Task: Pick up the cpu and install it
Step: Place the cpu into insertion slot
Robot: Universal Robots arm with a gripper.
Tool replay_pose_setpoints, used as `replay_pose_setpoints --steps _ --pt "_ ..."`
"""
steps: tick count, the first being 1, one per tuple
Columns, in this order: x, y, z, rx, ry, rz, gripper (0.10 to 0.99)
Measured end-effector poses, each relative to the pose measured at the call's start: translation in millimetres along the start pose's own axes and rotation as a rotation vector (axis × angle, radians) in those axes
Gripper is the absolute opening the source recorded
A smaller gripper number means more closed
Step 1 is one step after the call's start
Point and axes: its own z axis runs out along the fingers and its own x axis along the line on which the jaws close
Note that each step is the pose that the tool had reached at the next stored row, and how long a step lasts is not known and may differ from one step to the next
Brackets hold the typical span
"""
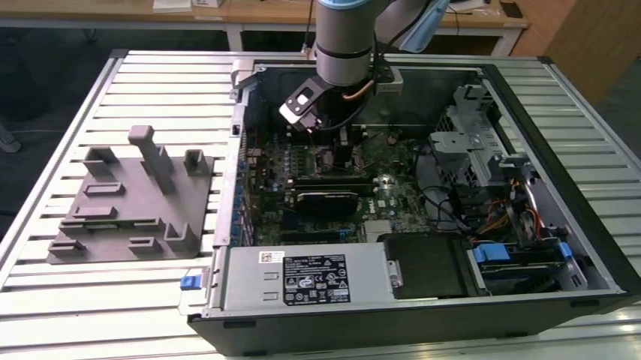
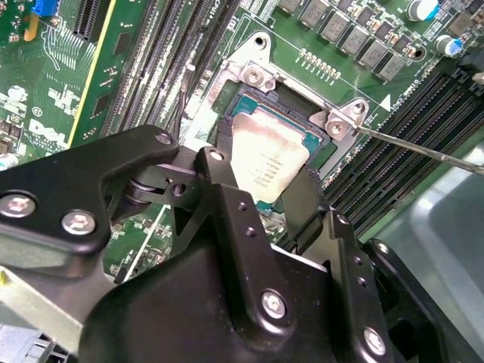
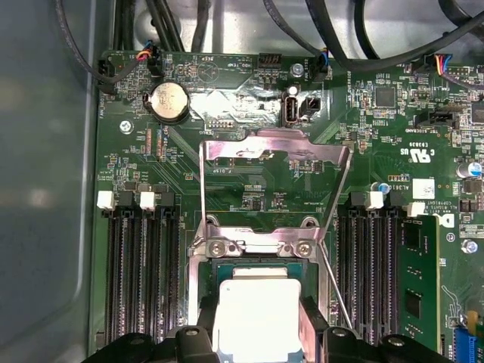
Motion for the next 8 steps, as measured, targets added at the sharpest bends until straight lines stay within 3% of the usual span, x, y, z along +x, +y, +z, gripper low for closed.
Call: replay_pose_setpoints --steps 8 --pt "0.0 -1.1 0.1 0.0 0.0037 0.001 0.51"
